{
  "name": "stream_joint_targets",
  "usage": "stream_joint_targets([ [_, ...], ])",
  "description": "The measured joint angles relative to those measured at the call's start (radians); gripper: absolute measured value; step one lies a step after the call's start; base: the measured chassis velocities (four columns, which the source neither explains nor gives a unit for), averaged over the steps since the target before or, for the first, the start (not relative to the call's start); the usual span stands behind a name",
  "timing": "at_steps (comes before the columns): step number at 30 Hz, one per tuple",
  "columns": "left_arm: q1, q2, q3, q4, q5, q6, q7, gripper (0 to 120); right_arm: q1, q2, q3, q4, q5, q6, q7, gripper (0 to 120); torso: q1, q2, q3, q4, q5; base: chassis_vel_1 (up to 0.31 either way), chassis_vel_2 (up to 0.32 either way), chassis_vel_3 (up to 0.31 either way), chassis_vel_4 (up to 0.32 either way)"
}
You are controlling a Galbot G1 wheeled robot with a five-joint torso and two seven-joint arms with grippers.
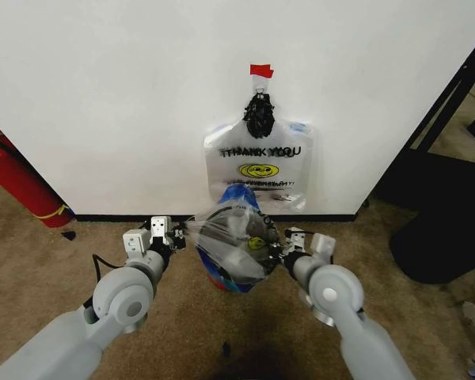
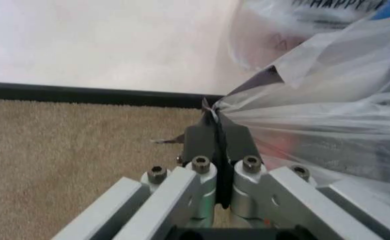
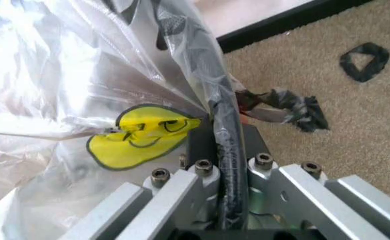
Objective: Pick up the garbage bag from the wall and place it over the trash bin.
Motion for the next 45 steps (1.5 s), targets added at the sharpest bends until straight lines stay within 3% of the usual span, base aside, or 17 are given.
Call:
stream_joint_targets([
  [17, 0.054, -0.049, 0.064, 0.067, 0.112, -0.031, 0.054, 0, -0.068, 0.017, 0.081, 0.076, 0.059, 0.058, -0.077, 0, 0.0, 0.0, 0.0, 0.0003, 0.0, 0.0, 0.0, 0.0, 0.0],
  [23, 0.079, -0.043, 0.038, 0.031, 0.111, -0.03, 0.052, 0, -0.083, 0.029, 0.083, 0.078, 0.046, 0.071, -0.077, 0, 0.0, 0.0, 0.0, 0.0004, 0.0001, 0.0, 0.0, 0.0, 0.0],
  [30, 0.142, -0.036, -0.012, -0.084, 0.109, -0.032, 0.01, 26, -0.082, 0.052, 0.093, 0.065, 0.037, 0.081, -0.054, 0, 0.0, 0.0, 0.0, 0.0007, 0.0002, 0.0, 0.0, 0.0, 0.0],
  [39, 0.159, -0.022, -0.024, -0.172, 0.101, -0.033, -0.025, 55, -0.111, 0.102, 0.164, 0.054, 0.033, 0.099, -0.01, 0, 0.0, 0.0, 0.0, 0.0003, 0.0002, 0.0, 0.0, 0.0, 0.0],
  [45, 0.278, -0.046, -0.029, -0.282, 0.009, -0.081, -0.014, 81, -0.13, 0.155, 0.217, 0.055, 0.049, 0.117, 0.049, 0, 0.0, 0.0, 0.0, 0.0006, 0.0002, 0.0, 0.0, 0.0, 0.0],
])
